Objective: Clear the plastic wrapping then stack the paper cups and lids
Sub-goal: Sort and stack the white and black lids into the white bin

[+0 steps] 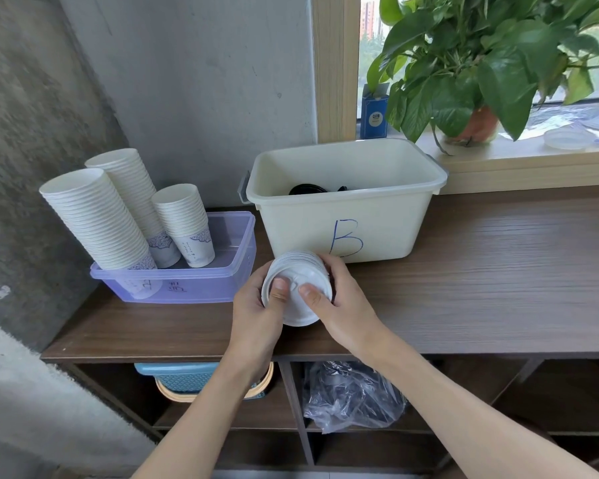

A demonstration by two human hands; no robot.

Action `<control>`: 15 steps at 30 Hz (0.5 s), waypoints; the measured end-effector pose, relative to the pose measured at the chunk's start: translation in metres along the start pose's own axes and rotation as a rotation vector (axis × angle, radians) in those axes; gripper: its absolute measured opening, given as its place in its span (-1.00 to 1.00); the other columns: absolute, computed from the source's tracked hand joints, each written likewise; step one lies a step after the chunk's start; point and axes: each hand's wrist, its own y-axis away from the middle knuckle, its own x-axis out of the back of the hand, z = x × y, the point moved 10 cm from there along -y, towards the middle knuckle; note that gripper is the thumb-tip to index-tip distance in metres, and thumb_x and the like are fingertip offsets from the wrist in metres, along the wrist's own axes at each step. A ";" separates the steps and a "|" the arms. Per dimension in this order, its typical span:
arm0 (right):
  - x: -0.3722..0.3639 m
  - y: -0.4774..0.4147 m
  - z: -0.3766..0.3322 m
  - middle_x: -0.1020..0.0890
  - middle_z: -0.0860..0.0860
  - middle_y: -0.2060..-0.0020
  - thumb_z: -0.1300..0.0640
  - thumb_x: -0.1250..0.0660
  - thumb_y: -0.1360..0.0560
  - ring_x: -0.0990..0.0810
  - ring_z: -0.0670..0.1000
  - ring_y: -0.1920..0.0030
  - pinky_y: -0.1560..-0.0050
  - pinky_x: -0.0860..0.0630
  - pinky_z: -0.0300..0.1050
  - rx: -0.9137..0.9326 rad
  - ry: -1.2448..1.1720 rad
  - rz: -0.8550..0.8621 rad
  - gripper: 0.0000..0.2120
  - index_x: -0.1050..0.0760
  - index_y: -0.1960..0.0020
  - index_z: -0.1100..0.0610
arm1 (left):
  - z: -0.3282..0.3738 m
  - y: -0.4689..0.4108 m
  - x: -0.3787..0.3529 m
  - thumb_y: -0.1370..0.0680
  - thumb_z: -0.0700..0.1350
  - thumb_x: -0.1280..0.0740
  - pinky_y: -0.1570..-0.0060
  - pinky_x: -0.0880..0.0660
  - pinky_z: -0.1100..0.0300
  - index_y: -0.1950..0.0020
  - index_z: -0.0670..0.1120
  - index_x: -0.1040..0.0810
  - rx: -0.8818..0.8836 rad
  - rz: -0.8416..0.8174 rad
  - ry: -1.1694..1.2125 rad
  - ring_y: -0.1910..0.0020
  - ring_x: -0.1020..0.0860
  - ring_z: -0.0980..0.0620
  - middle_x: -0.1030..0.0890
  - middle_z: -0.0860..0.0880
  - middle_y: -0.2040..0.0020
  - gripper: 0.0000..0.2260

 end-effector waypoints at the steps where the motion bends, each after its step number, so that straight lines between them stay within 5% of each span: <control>1: -0.001 0.001 -0.001 -0.55 -0.13 -0.13 0.16 -0.35 -0.54 -0.52 -0.25 -0.10 -0.05 -0.41 -0.46 0.009 -0.001 -0.001 -0.66 -0.32 -0.21 -0.10 | -0.002 0.000 0.001 -0.55 0.11 -0.27 -0.23 -0.49 -0.23 -0.23 -0.09 -0.59 0.007 0.004 -0.004 -0.15 -0.62 -0.13 -0.68 -0.09 -0.10 -0.62; 10: 0.002 0.001 -0.006 -0.53 -0.11 -0.08 0.18 -0.35 -0.53 -0.52 -0.14 -0.09 -0.09 -0.44 -0.34 0.074 0.031 0.020 -0.68 -0.33 -0.21 -0.02 | -0.003 -0.001 -0.002 -0.47 0.17 -0.32 -0.24 -0.47 -0.25 -0.28 -0.11 -0.54 0.012 -0.009 -0.020 -0.18 -0.61 -0.15 -0.66 -0.11 -0.14 -0.51; 15: 0.005 0.000 -0.004 -0.53 -0.17 -0.08 0.18 -0.36 -0.54 -0.52 -0.25 -0.08 -0.09 -0.43 -0.38 0.041 -0.006 0.040 -0.65 -0.32 -0.25 0.00 | 0.002 0.000 -0.008 -0.49 0.21 -0.29 -0.25 -0.49 0.03 -0.32 -0.06 -0.51 0.003 -0.067 0.005 -0.23 -0.58 0.02 -0.64 -0.02 -0.21 -0.49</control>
